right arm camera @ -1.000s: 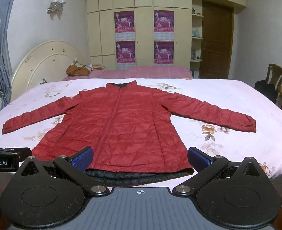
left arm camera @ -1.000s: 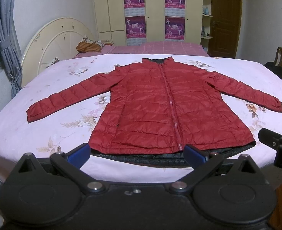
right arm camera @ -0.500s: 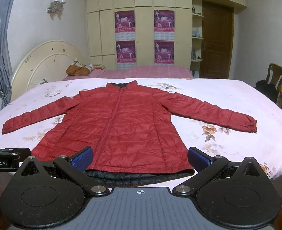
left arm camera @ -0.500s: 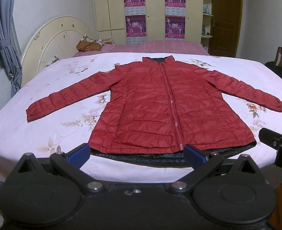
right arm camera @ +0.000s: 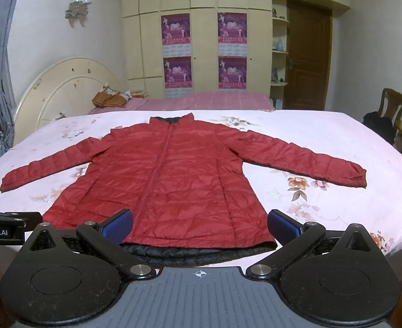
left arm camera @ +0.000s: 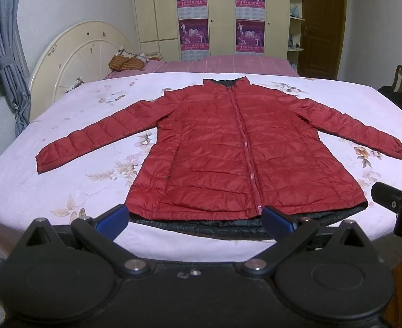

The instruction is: Fold large clothes

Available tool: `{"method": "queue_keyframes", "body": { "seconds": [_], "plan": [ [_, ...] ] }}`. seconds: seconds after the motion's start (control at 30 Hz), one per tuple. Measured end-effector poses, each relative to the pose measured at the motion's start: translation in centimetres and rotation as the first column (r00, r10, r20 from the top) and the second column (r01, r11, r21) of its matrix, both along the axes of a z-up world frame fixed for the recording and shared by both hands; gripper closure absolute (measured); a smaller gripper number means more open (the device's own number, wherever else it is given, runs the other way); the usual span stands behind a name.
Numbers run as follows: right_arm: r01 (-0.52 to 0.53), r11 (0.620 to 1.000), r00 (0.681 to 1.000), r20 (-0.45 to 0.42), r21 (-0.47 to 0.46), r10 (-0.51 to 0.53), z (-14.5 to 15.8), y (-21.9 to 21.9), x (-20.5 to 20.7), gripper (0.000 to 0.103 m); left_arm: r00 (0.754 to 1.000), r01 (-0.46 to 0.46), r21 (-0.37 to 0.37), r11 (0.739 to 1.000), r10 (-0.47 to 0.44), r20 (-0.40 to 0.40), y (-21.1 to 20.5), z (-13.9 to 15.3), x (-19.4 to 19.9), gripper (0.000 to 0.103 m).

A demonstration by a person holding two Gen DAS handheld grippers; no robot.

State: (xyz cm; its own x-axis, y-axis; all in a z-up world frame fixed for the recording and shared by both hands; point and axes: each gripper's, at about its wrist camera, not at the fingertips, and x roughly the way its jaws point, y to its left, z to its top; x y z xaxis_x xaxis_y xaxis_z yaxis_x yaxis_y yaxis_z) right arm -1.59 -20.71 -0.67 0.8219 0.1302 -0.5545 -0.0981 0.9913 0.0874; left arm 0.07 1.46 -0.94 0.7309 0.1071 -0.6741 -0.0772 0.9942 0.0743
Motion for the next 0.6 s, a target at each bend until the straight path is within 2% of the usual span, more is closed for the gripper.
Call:
{"method": "queue_keyframes", "body": {
  "seconds": [0.6],
  "plan": [
    [0.021,1.000,1.000,-0.022,0.012,-0.020,-0.8,-0.5,2.8,0.000,0.999,-0.018,0.019,1.000,0.019,-0.032,1.4,-0.9,3.9,0.000]
  ]
}}
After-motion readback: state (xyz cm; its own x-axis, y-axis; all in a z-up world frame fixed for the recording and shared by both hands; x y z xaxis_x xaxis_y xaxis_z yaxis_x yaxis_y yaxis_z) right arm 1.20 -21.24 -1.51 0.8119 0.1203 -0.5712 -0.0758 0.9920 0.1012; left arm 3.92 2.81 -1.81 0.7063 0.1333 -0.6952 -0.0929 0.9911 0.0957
